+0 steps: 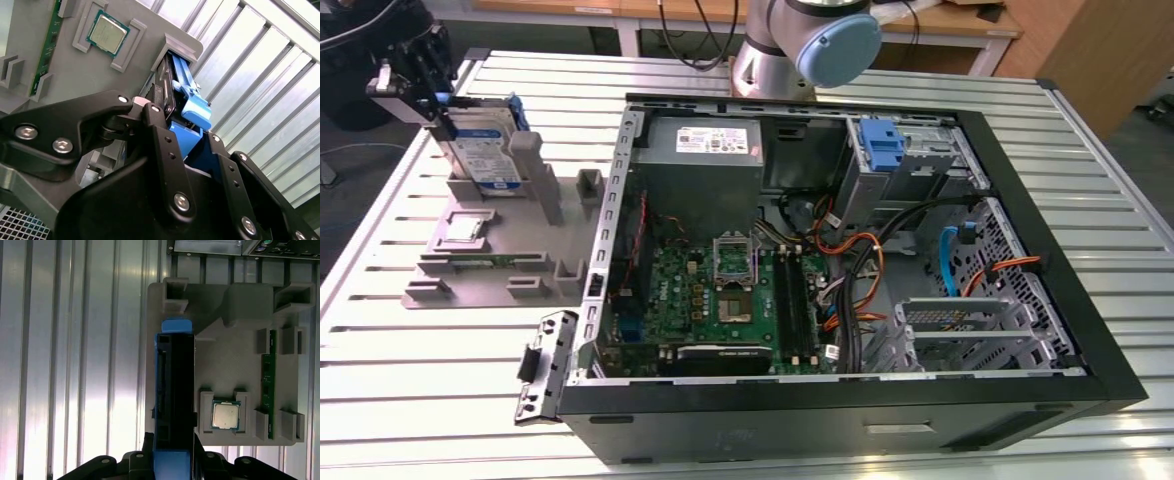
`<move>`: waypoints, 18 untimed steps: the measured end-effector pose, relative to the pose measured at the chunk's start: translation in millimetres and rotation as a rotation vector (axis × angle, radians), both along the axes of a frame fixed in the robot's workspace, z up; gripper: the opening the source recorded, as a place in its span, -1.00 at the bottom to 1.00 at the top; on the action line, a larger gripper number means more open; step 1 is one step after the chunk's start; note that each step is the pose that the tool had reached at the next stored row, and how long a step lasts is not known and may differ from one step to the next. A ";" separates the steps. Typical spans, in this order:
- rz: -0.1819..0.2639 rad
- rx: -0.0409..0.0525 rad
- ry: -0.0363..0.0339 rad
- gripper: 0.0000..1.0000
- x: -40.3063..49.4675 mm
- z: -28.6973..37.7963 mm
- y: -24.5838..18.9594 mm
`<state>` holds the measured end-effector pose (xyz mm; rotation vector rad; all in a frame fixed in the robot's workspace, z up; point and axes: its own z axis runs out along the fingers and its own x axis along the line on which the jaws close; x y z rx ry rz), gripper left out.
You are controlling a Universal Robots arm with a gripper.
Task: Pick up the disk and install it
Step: 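Pick up the disk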
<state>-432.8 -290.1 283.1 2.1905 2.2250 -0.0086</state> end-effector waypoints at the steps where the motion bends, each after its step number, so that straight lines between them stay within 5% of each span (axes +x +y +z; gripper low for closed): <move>1: 0.000 0.0000 0.0000 -0.26 0.0 0.0 0.0; 18: 0.000 -0.0004 0.0000 -0.26 0.0 4.8 0.0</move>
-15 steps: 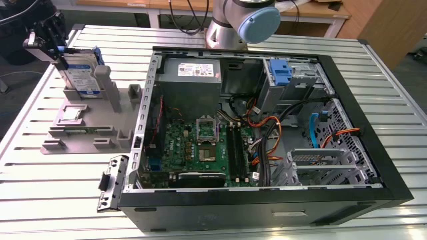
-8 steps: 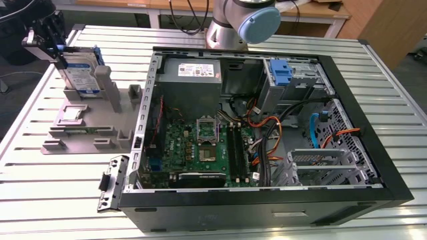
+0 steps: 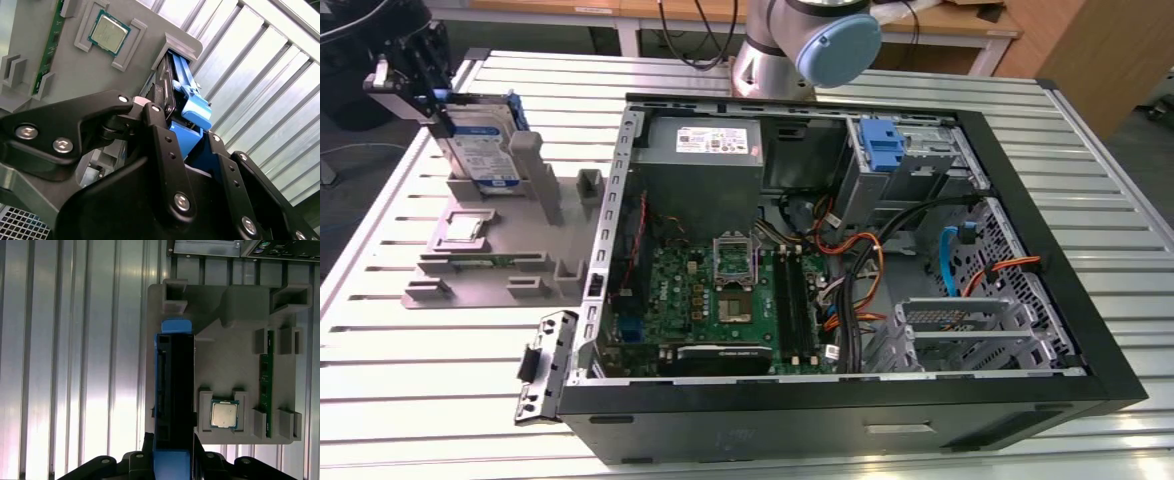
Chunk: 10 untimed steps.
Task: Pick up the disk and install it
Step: 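Pick up the disk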
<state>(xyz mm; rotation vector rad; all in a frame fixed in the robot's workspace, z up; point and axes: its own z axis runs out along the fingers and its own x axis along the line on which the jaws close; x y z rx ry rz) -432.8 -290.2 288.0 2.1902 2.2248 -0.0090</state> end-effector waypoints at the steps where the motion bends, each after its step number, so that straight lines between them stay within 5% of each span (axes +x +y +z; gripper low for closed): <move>1: 0.000 -0.0001 0.0000 -0.26 0.0 0.0 0.0; 10: 0.000 -0.0003 -0.0006 -0.26 0.0 2.1 0.0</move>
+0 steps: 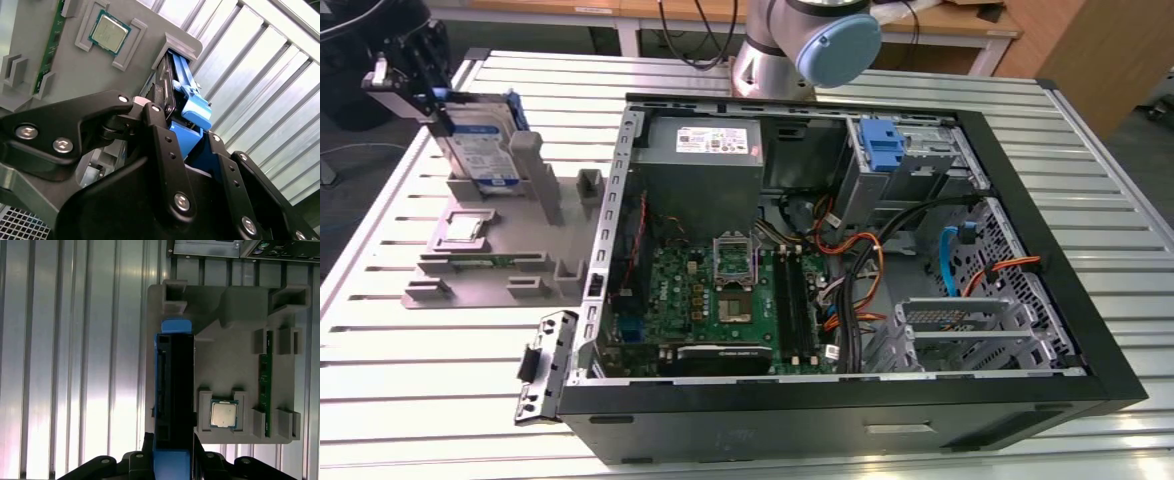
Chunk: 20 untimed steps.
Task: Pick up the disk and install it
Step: 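Pick up the disk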
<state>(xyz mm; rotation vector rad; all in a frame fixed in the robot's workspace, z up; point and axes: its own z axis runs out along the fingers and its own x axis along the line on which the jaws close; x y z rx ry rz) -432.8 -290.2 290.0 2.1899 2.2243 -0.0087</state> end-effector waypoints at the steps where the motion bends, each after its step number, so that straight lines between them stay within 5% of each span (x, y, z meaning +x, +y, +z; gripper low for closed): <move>1: 0.000 0.0000 -0.0003 -0.26 0.0 0.6 0.0; 20: 0.000 0.0000 -0.0124 -0.26 -1.1 22.4 0.0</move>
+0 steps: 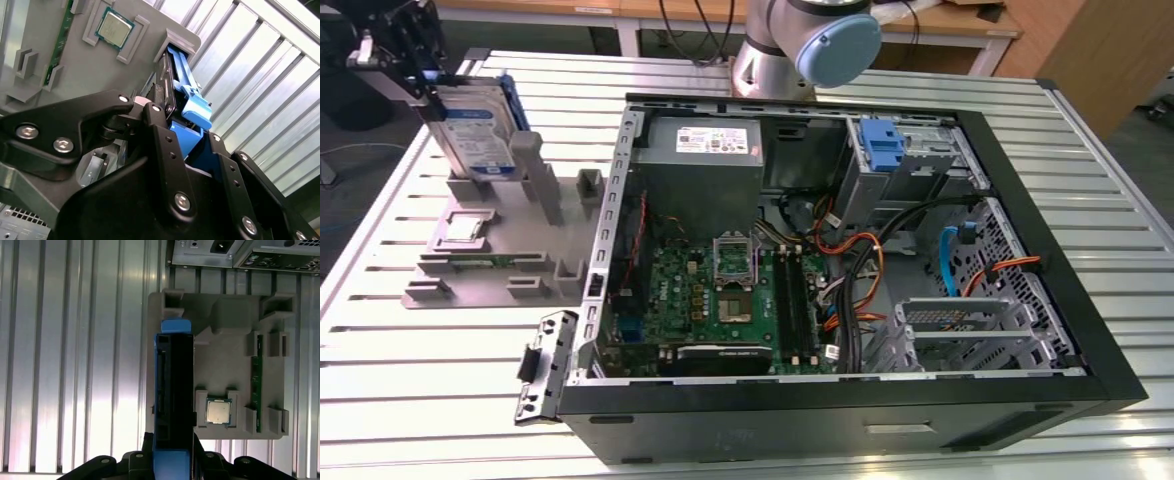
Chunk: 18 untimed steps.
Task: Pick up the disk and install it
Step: 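Pick up the disk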
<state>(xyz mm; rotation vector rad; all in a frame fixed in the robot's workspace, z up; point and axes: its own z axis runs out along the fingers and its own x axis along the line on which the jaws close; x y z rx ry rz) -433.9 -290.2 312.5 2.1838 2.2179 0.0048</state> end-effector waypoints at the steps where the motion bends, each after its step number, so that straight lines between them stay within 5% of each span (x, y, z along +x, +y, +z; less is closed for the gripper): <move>1: 0.000 0.0000 -0.0005 -0.26 -0.1 1.3 0.0; 18: 0.000 -0.0006 -0.0034 -0.26 -0.7 7.0 0.0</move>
